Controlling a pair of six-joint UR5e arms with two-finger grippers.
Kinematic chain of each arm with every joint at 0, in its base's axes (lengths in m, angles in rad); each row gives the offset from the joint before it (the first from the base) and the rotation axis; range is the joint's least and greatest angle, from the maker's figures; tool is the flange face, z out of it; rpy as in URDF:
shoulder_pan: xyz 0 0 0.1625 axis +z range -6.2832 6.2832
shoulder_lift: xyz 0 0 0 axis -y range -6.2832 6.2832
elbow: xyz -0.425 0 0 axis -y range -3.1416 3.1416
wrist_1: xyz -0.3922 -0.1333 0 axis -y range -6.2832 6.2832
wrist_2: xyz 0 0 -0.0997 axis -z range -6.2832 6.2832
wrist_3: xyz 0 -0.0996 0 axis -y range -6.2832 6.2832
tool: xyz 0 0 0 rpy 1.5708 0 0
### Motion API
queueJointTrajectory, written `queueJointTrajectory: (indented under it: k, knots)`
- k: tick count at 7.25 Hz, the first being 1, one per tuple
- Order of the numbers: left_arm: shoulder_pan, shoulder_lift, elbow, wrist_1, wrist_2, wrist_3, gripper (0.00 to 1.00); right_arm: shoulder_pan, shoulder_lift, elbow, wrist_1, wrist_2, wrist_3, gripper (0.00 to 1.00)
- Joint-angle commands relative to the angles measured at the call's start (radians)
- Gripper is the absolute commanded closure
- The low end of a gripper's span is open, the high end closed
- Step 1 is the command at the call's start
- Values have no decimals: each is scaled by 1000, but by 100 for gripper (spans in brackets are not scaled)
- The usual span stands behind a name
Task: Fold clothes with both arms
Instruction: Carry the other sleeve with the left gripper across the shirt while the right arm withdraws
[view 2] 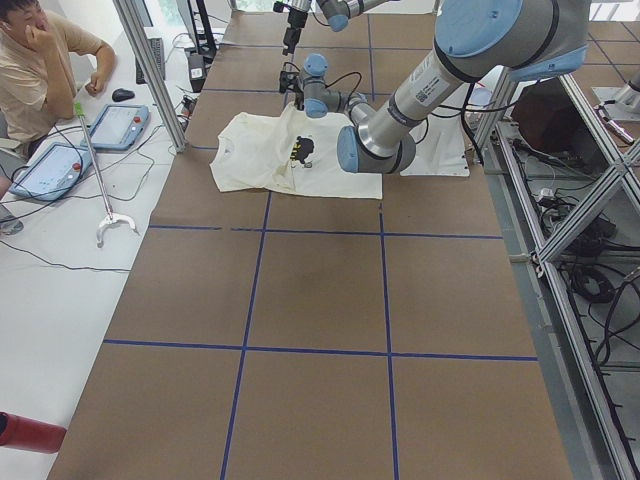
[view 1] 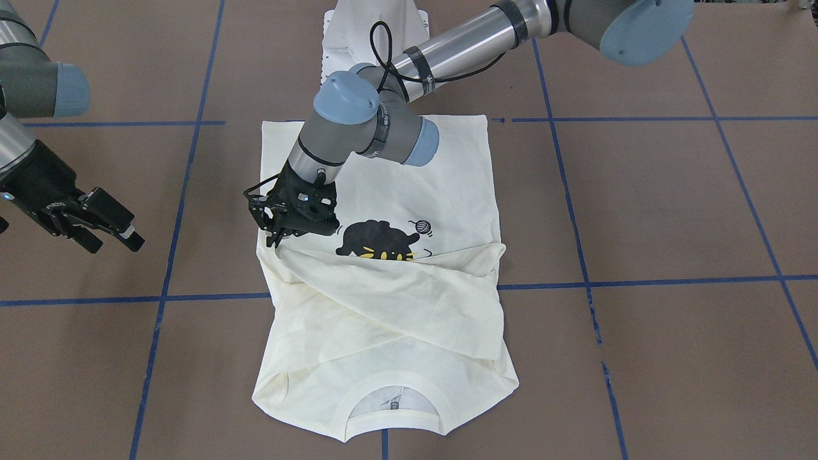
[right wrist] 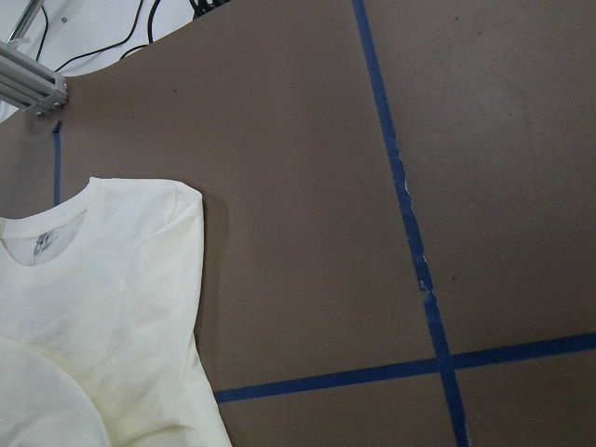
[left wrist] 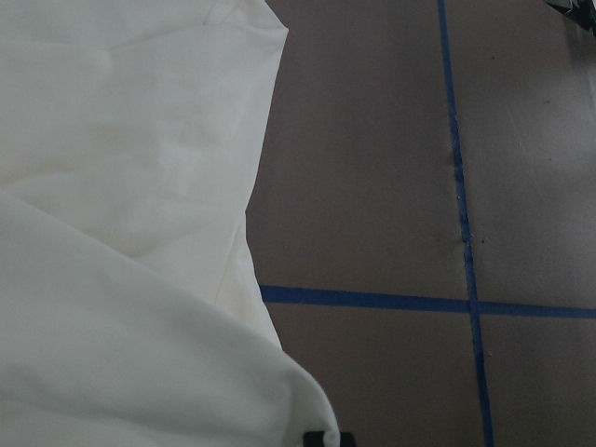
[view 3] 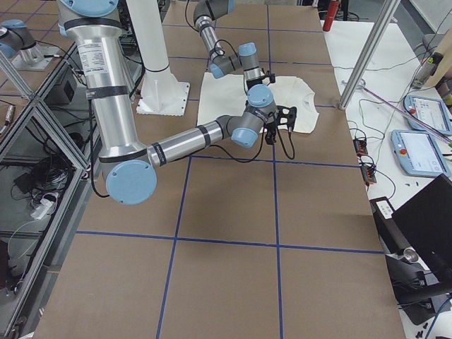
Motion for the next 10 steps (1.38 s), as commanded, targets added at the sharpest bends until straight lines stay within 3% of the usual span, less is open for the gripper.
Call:
queueJointTrajectory:
  k: [1, 2, 4, 5, 6, 7, 8, 10]
  knots:
    - [1, -10, -19, -16, 5, -96, 11, -8, 8, 1, -16, -1, 10, 0]
    - [-12, 10, -109, 16, -10, -104, 11, -25, 0, 10, -16, -3, 54, 0]
    - [-45, 251, -475, 199, -68, -89, 13, -176, -37, 76, -15, -44, 331, 0]
    - [-70, 413, -650, 220, -83, -25, 15, -353, -78, 152, -18, -249, 446, 1]
    - [-93, 544, -767, 252, -100, 48, 16, -507, -95, 239, -115, -409, 529, 2]
    - [-113, 583, -783, 264, -126, 104, 21, -659, -81, 325, -304, -563, 624, 4]
    - [-125, 584, -783, 319, -130, 110, 22, -801, -83, 352, -365, -736, 666, 5]
    - [-133, 587, -787, 333, -130, 98, 20, -910, -89, 349, -442, -805, 823, 7]
